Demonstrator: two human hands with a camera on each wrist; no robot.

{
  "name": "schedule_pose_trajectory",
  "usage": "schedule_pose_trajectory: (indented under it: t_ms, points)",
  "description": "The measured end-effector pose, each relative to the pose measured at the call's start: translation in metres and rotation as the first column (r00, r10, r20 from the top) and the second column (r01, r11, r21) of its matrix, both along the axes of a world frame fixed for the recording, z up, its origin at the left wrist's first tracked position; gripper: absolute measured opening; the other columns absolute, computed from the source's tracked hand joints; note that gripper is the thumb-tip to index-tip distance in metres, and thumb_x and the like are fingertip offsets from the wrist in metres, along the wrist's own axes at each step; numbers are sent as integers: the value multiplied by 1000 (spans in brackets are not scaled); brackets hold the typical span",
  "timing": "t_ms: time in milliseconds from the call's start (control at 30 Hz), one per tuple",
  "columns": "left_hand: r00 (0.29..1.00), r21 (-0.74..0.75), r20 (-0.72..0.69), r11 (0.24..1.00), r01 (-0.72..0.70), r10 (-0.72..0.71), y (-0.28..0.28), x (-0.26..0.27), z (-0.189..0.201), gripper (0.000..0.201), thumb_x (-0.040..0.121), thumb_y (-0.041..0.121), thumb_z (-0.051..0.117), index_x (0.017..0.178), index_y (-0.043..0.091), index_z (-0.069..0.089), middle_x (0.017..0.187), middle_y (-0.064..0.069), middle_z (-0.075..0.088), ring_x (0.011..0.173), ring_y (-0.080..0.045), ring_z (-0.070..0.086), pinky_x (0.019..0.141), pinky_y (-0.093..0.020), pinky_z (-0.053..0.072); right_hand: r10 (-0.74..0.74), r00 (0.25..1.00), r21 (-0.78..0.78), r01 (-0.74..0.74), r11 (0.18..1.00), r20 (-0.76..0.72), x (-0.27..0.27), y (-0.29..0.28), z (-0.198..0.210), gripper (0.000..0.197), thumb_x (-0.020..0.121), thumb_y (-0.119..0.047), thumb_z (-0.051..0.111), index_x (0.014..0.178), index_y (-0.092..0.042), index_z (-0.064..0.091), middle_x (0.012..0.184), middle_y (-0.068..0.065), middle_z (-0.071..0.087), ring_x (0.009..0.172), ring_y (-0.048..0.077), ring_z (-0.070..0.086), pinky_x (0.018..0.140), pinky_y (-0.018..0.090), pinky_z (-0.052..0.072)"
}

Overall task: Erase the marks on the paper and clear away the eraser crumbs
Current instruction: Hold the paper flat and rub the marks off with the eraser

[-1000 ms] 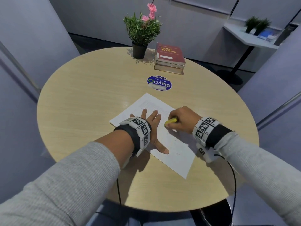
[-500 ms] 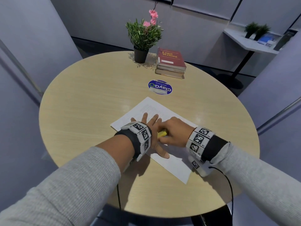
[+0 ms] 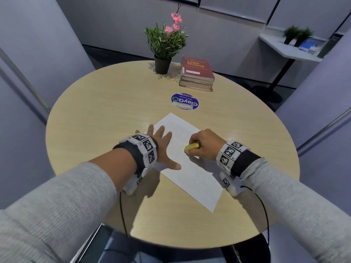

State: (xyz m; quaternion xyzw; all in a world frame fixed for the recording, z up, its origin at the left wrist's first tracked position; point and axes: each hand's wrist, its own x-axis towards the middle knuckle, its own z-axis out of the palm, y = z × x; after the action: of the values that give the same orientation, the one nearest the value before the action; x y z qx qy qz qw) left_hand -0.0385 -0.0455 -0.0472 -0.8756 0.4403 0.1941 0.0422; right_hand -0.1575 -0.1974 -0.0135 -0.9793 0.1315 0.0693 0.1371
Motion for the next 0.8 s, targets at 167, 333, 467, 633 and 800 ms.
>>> schedule_pose_trajectory:
  t_ms: [167,333,467,633,800]
  points:
    - [997,77,-62,997,-30,35,2,1,-1,133,52,95,49,150,34,-18,158,3,-24,143,-38,-21,110,-66,8,105,993,-44,-108,993,-55,1,21,4,24,78,-37,65,85,-14,67,79,4,67,75,22,60,69,34,51]
    - [996,98,-76,994,-40,47,2,-1,2,133,52,95,48,149,35,-20,157,4,-27,143,-37,-22,110,-66,4,27,994,-77,-35,996,-103,5,5,13,26,80,-38,64,85,-13,69,81,4,67,80,23,61,71,36,52]
    - [996,87,-70,995,-50,56,3,-3,1,133,51,96,47,148,36,-20,157,5,-28,143,-37,-22,109,-67,3,27,998,-95,-32,995,-53,4,13,11,23,78,-32,61,83,-10,67,77,7,67,77,26,61,68,36,52]
    - [998,96,-51,995,-36,41,4,-2,0,132,52,96,46,148,35,-20,157,4,-27,143,-38,-21,109,-68,4,94,990,-34,-98,995,-105,-4,14,9,25,77,-39,64,85,-16,68,79,1,68,75,20,62,68,33,51]
    - [998,82,-52,996,-30,34,3,0,-3,133,50,98,45,148,37,-20,157,5,-28,144,-37,-21,109,-68,4,60,998,-37,-61,997,-31,-5,6,6,21,76,-35,63,81,-15,68,74,1,67,73,22,63,68,34,52]
